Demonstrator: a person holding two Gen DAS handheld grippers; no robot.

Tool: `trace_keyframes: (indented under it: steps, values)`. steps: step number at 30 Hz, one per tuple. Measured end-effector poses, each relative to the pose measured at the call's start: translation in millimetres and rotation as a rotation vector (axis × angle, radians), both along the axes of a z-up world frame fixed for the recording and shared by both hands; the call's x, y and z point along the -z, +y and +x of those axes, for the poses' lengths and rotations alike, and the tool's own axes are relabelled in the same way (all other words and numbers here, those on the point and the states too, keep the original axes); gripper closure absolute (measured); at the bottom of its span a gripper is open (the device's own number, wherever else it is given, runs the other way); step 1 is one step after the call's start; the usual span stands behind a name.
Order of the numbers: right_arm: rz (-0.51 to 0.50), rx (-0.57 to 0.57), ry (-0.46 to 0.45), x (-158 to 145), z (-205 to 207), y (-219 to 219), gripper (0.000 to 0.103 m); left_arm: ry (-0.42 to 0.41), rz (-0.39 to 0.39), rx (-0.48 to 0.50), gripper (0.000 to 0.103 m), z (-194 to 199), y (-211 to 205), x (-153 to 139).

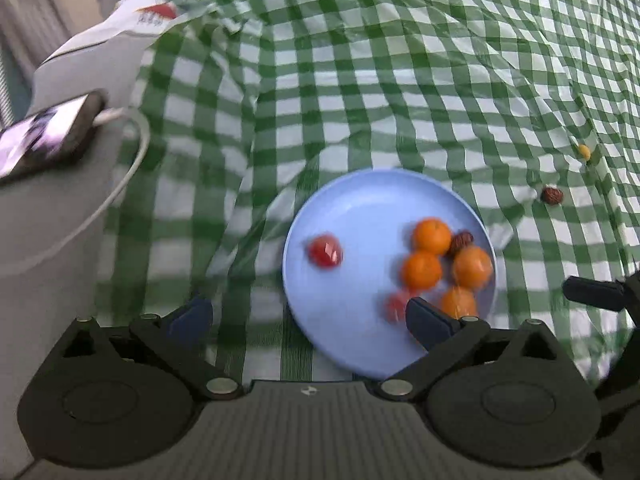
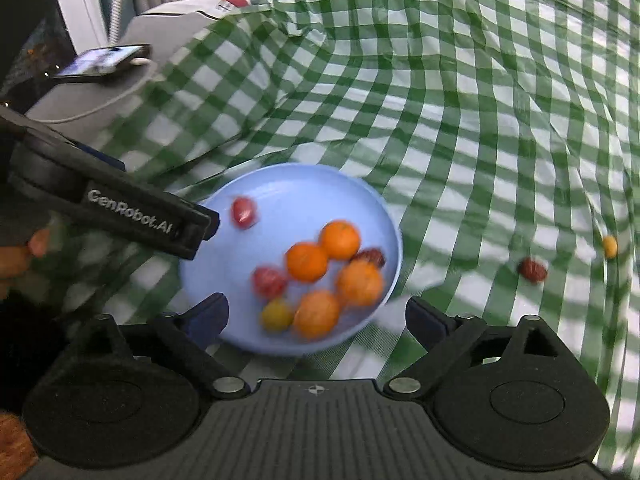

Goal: Organize fruits
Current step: 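Lift both open tools away from the plate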

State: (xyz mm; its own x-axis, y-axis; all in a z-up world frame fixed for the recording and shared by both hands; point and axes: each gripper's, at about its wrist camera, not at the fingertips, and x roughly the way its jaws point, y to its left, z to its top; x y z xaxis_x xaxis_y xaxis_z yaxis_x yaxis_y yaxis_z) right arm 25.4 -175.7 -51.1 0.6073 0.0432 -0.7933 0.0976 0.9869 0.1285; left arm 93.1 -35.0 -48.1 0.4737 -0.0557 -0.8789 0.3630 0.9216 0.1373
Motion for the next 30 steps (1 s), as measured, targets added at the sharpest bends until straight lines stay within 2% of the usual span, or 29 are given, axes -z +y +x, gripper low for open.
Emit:
trace_keyframes:
  steps: [7,13,21,30]
  values:
    - [-0.035,0.038,-0.068,-33.3,-44.3,16.5,0.001,-0.029,-0.013,-0.030,0.000,-52.2,18.9,-27.2]
    - [-0.053,0.035,-0.124,-51.8,-71.1,29.5,0.001,-0.077,-0.021,-0.034,0.000,-87.0,30.5,-42.5]
    - [-0.078,0.034,-0.163,-62.6,-94.0,41.4,0.001,-0.115,-0.027,-0.041,0.000,-114.0,36.0,-48.3]
    - [-0.093,0.050,-0.190,-69.7,-102.7,44.9,0.001,-0.147,-0.028,-0.022,0.000,-125.6,40.2,-55.2]
